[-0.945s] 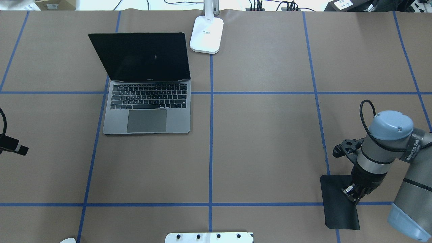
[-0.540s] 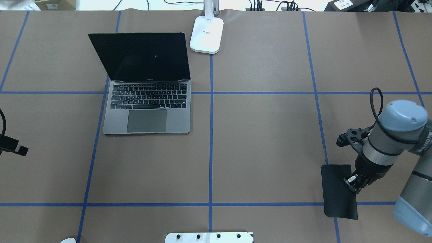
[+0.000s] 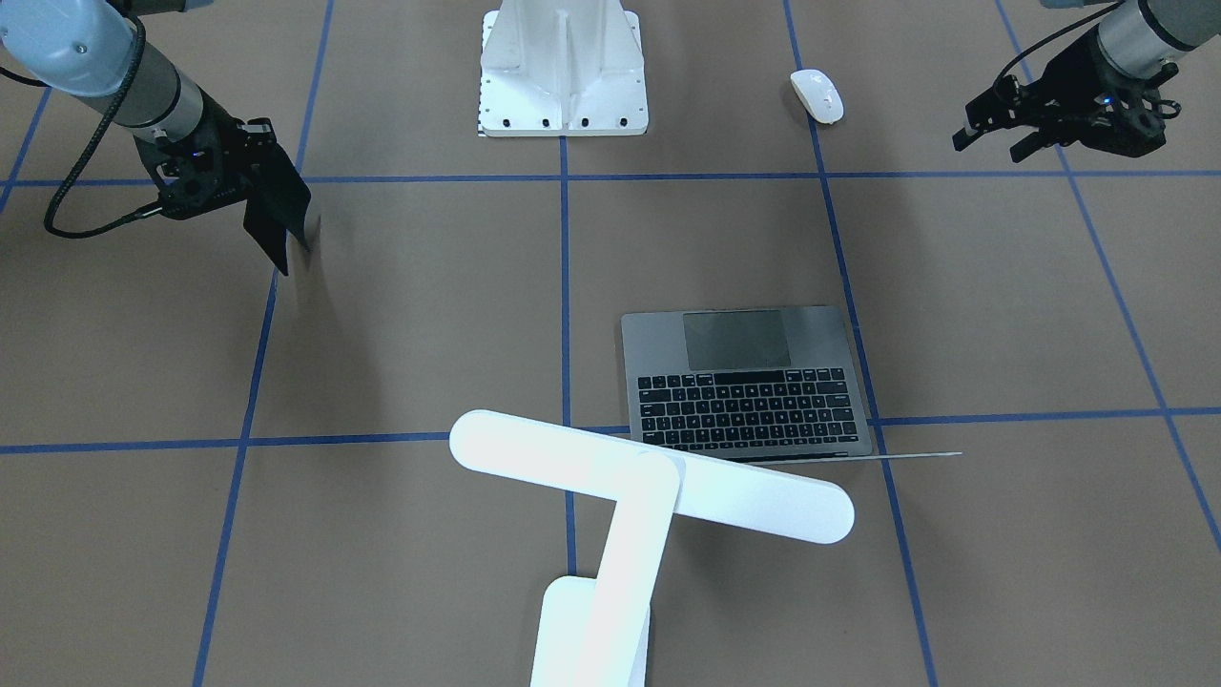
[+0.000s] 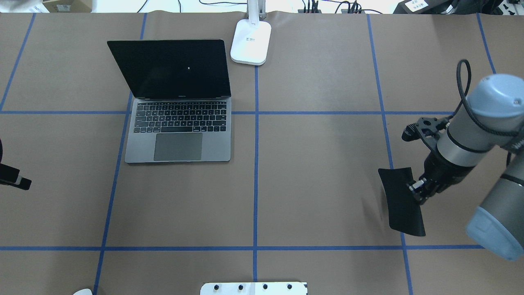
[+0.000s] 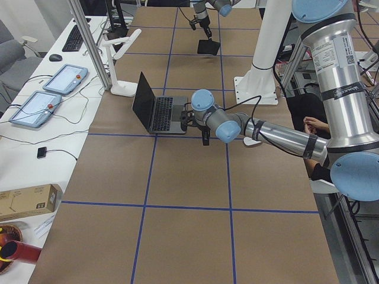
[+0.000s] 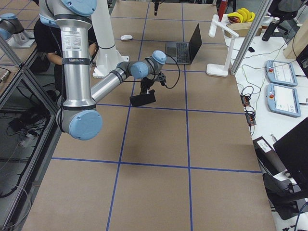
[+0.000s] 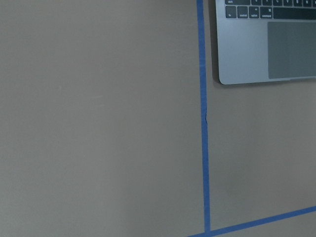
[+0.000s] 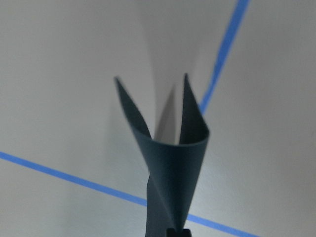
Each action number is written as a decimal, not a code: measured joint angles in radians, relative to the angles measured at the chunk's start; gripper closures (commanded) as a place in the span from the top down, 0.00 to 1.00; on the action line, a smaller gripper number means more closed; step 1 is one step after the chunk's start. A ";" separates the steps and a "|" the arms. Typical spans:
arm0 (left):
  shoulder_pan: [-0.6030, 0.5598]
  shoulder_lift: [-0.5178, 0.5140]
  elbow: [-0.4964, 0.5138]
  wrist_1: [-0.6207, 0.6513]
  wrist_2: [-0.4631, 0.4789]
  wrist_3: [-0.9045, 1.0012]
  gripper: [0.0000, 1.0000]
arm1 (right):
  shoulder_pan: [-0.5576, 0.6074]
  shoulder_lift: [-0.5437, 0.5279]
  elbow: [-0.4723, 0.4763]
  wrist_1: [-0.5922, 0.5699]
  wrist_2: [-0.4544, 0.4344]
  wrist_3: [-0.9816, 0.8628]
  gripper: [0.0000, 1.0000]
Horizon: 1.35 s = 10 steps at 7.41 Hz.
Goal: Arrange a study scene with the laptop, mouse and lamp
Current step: 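Lift the mouse pad and carry it toward the lamp with the right gripper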
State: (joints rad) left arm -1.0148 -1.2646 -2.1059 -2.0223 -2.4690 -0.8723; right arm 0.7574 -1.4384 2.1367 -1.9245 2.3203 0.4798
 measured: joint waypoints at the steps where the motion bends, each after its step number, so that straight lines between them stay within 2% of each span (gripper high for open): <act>1: 0.001 0.017 -0.013 0.001 0.003 -0.031 0.97 | 0.031 0.098 -0.008 -0.128 -0.013 -0.070 0.12; 3: 0.008 0.036 -0.030 0.002 0.009 -0.100 0.97 | 0.073 0.279 -0.077 -0.295 -0.039 -0.157 0.12; 7: 0.098 0.047 -0.035 0.003 0.066 -0.195 0.97 | 0.167 0.511 -0.293 -0.330 0.021 -0.209 0.12; 10: 0.160 0.048 -0.044 0.002 0.085 -0.222 0.97 | 0.214 0.675 -0.373 -0.409 0.069 -0.203 0.12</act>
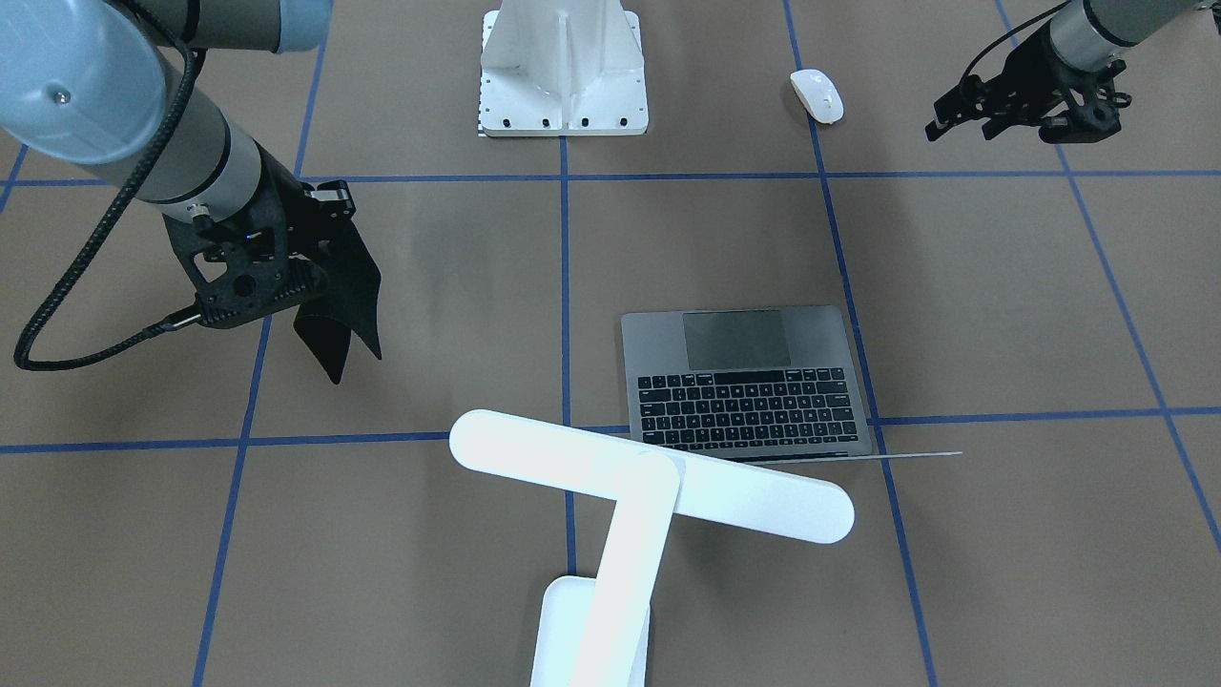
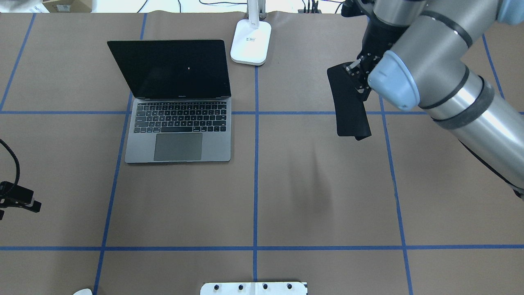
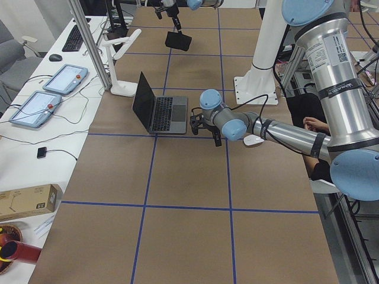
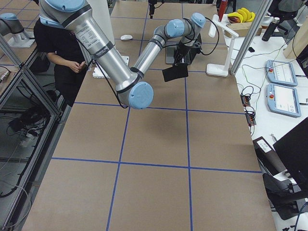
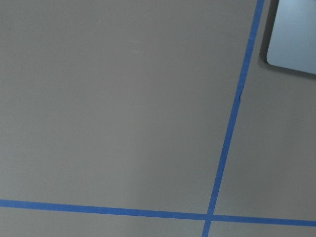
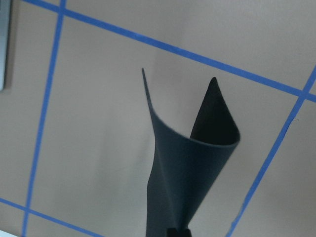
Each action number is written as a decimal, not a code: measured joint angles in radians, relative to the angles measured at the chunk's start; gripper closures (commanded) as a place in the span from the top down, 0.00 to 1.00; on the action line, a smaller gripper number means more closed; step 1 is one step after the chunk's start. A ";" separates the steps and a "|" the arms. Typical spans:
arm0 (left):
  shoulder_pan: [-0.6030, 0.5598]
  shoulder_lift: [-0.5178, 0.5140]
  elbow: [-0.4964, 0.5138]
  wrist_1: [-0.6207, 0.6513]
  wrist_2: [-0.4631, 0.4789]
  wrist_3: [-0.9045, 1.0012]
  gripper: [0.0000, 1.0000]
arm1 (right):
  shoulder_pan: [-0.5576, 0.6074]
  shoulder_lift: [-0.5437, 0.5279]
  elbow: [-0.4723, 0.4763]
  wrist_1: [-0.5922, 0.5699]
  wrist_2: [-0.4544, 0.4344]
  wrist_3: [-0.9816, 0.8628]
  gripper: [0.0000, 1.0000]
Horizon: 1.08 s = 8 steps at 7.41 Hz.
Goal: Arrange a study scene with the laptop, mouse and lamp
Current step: 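Lift the mouse pad and carry it toward the lamp with the right gripper, then drop the mouse pad beside the laptop while the left gripper reaches the white mouse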
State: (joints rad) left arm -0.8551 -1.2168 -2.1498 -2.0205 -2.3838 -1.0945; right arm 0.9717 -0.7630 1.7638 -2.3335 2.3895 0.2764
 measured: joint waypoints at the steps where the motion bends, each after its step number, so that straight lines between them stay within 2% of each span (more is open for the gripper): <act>1: 0.032 -0.001 -0.009 0.000 0.022 -0.037 0.97 | 0.004 0.058 -0.021 -0.054 0.001 0.003 0.12; 3: 0.148 -0.002 -0.041 0.000 0.091 -0.159 0.97 | 0.005 0.120 -0.036 -0.123 0.001 0.010 0.12; 5: 0.241 -0.002 -0.066 0.000 0.112 -0.246 0.98 | 0.005 0.150 -0.037 -0.158 -0.003 0.014 0.13; 6: 0.275 -0.001 -0.070 0.000 0.114 -0.272 0.98 | 0.005 0.158 -0.036 -0.166 -0.004 0.015 0.45; 7: 0.310 -0.001 -0.071 0.000 0.117 -0.297 0.98 | 0.005 0.162 -0.034 -0.169 -0.005 0.015 0.99; 8: 0.344 -0.001 -0.071 0.000 0.119 -0.313 0.98 | 0.005 0.163 -0.031 -0.168 -0.009 0.013 1.00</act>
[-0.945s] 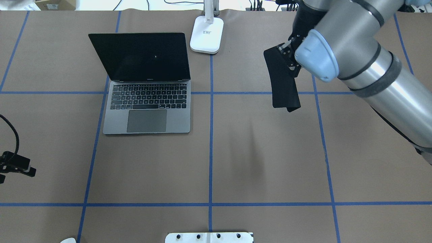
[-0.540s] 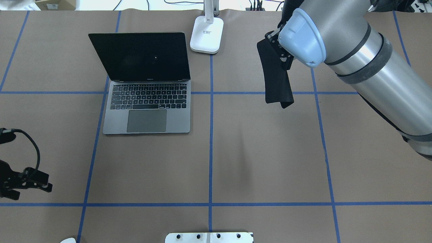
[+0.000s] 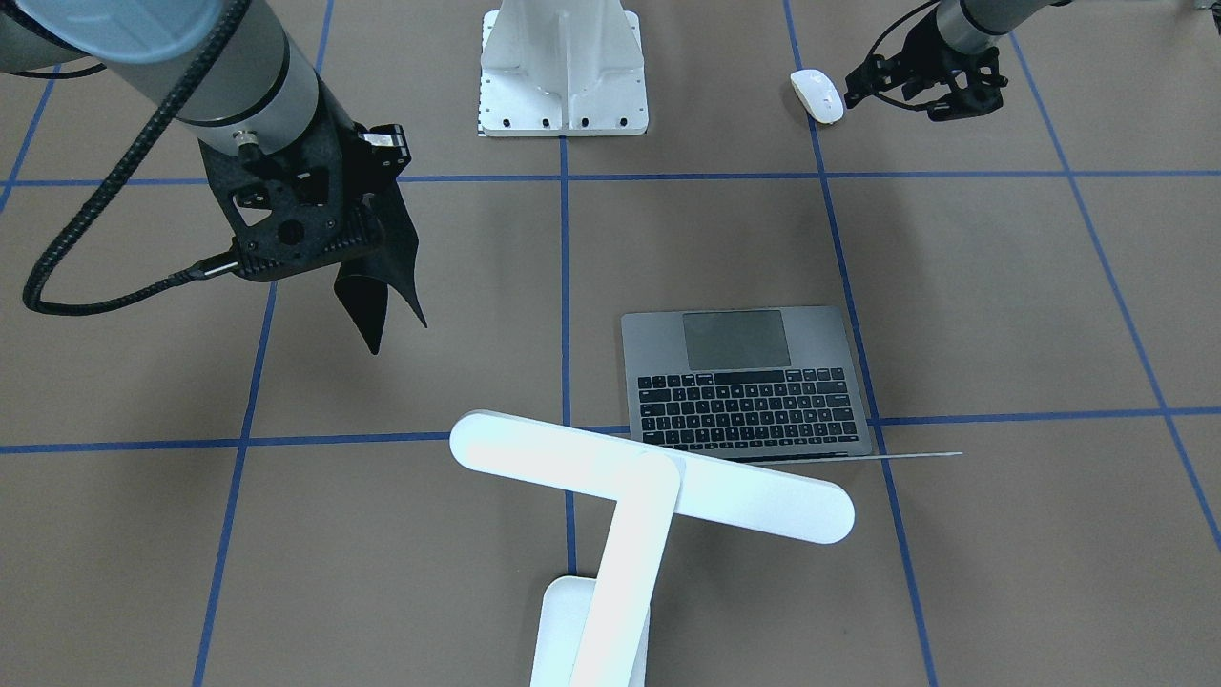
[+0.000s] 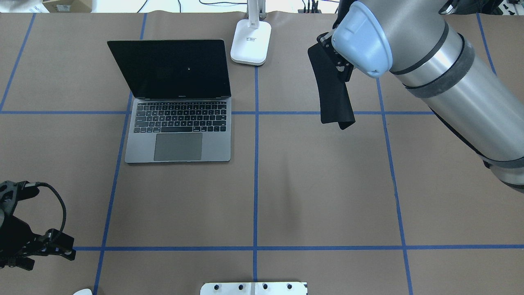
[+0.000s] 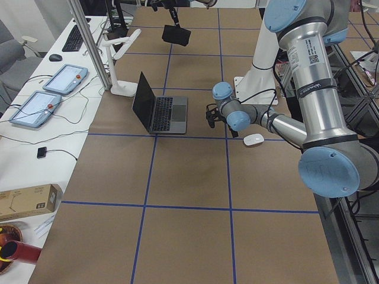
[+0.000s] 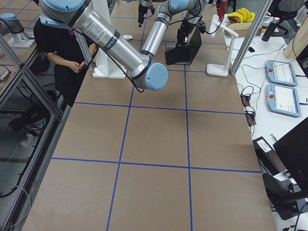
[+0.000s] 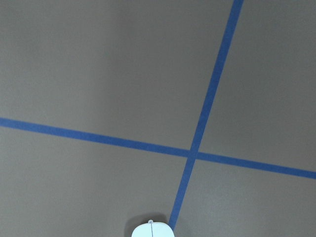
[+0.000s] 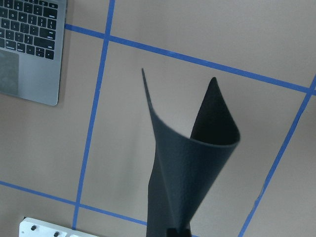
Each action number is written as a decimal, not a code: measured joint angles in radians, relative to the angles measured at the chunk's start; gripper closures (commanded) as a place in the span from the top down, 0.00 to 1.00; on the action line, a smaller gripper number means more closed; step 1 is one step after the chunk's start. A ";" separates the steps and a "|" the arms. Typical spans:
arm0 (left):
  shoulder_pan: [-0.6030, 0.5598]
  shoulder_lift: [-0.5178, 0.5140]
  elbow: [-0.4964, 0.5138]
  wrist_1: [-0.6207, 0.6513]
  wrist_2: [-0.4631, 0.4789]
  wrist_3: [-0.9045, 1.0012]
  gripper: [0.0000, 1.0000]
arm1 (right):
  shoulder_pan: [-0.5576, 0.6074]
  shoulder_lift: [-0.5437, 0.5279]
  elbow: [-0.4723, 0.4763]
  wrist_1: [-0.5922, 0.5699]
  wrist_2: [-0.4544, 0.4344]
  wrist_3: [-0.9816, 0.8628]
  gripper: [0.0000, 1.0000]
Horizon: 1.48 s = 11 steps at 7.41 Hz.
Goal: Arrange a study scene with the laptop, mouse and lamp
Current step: 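Drop the mouse pad beside the laptop while the left gripper reaches the white mouse, then grasp the white mouse with the left gripper while the right gripper hovers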
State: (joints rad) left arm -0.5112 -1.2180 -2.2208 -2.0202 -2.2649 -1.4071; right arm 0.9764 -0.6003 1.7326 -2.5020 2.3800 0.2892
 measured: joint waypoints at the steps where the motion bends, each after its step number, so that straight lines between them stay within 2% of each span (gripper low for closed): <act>1: 0.024 0.000 0.000 0.000 0.001 -0.008 0.98 | -0.001 0.000 0.003 0.001 -0.006 -0.004 1.00; 5: 0.107 -0.009 0.016 -0.002 0.000 -0.061 0.98 | -0.001 -0.019 0.028 0.051 -0.080 -0.043 1.00; 9: 0.129 -0.047 0.085 -0.014 -0.010 -0.076 0.98 | 0.010 -0.191 0.104 0.259 -0.095 -0.118 1.00; 11: 0.133 -0.051 0.131 -0.038 -0.013 -0.080 0.98 | 0.011 -0.234 0.131 0.290 -0.097 -0.119 1.00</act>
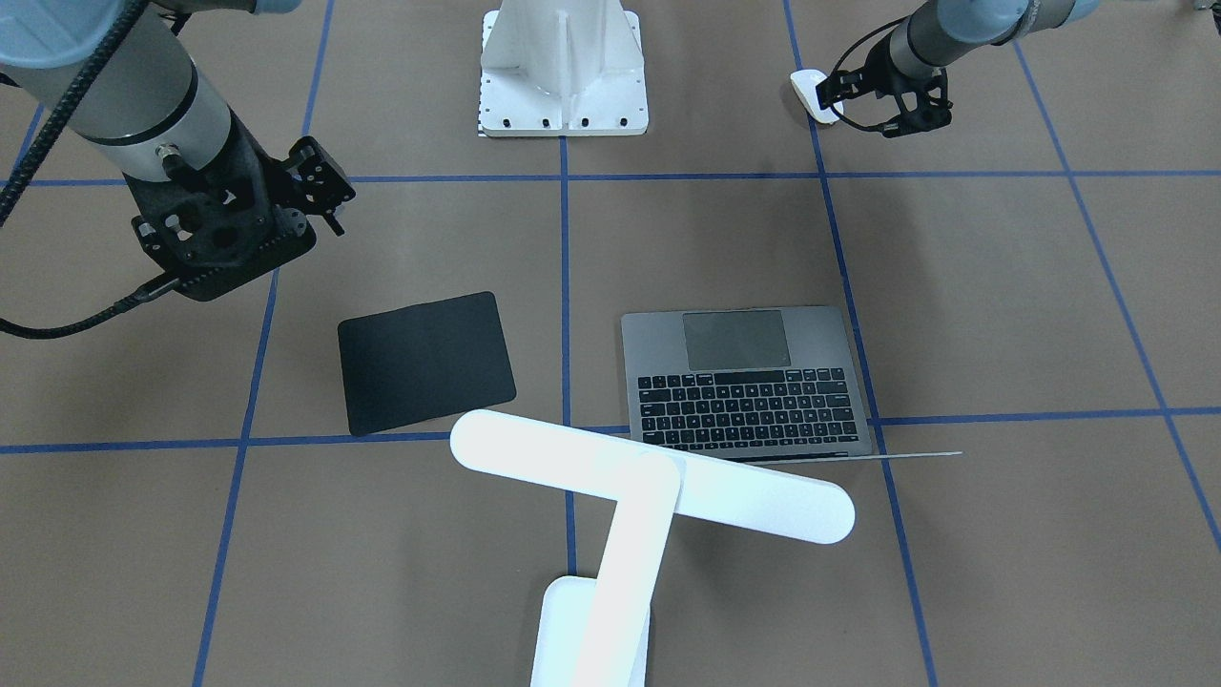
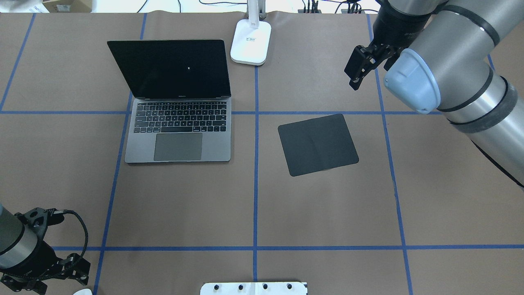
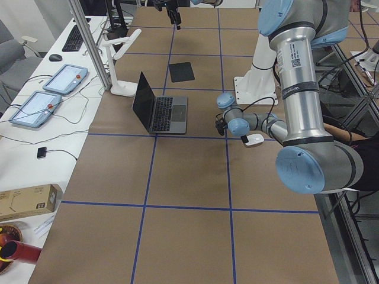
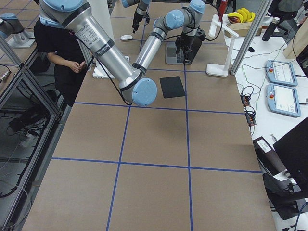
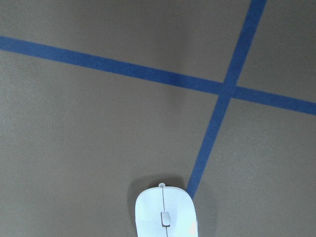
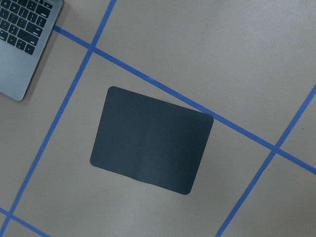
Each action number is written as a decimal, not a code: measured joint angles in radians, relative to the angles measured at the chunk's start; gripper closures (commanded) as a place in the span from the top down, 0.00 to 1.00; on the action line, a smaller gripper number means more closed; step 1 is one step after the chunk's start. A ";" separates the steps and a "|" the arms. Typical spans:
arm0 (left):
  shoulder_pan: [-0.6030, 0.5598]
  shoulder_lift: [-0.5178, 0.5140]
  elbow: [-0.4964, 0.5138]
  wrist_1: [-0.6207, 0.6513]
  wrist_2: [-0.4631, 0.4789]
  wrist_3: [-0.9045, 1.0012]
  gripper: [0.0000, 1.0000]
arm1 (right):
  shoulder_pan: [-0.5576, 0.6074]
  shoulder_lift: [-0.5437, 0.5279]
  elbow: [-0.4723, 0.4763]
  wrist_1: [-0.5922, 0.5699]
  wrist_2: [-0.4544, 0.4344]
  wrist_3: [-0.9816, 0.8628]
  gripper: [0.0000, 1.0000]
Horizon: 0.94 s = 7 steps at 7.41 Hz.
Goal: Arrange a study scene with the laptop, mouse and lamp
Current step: 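Grasp the white mouse with the left gripper while the right gripper hovers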
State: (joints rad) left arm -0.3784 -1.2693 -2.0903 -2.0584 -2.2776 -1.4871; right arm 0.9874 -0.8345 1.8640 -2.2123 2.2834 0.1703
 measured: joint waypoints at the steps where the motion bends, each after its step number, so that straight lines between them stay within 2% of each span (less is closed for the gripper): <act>1: 0.003 -0.002 0.017 -0.009 -0.001 -0.003 0.98 | 0.000 -0.006 0.006 0.004 -0.001 0.000 1.00; 7: 0.053 -0.064 0.073 -0.015 -0.030 -0.054 0.98 | -0.003 -0.013 0.053 0.007 -0.021 0.000 1.00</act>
State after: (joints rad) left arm -0.3253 -1.3337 -2.0176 -2.0735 -2.3077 -1.5416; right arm 0.9840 -0.8477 1.9171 -2.2053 2.2624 0.1703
